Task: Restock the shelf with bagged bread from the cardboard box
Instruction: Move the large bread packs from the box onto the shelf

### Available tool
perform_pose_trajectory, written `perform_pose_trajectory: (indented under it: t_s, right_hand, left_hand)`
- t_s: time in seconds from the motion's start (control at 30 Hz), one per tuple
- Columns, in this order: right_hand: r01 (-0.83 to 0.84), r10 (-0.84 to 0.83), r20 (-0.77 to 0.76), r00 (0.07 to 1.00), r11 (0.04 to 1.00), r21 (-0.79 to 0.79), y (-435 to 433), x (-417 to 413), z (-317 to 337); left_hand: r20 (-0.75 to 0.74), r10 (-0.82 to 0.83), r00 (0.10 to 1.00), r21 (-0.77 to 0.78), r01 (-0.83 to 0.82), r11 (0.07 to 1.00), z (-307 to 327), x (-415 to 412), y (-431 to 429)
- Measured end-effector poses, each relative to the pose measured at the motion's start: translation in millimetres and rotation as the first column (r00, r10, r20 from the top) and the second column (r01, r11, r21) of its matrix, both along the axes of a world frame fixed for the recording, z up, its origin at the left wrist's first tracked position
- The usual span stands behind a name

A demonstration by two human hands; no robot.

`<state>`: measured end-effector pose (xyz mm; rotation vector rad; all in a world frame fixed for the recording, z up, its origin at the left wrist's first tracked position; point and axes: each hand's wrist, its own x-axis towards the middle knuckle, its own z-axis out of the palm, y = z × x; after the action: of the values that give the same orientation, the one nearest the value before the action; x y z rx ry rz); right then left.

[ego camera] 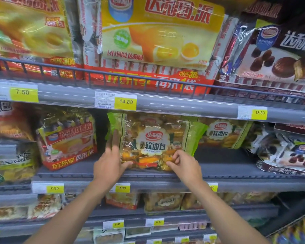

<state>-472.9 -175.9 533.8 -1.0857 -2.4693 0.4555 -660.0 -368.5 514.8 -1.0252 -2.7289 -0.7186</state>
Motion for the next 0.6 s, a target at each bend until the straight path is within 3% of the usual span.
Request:
perform_pose_trajectory:
  t_s: [0.6]
  right_hand:
    - [-0.008,0.006,0.045,0.999,0.999,0.046,6,-19,4]
  left_hand:
    - [0.019,-0.012,1.0,0.003,0.012,1.0,10,-19,2]
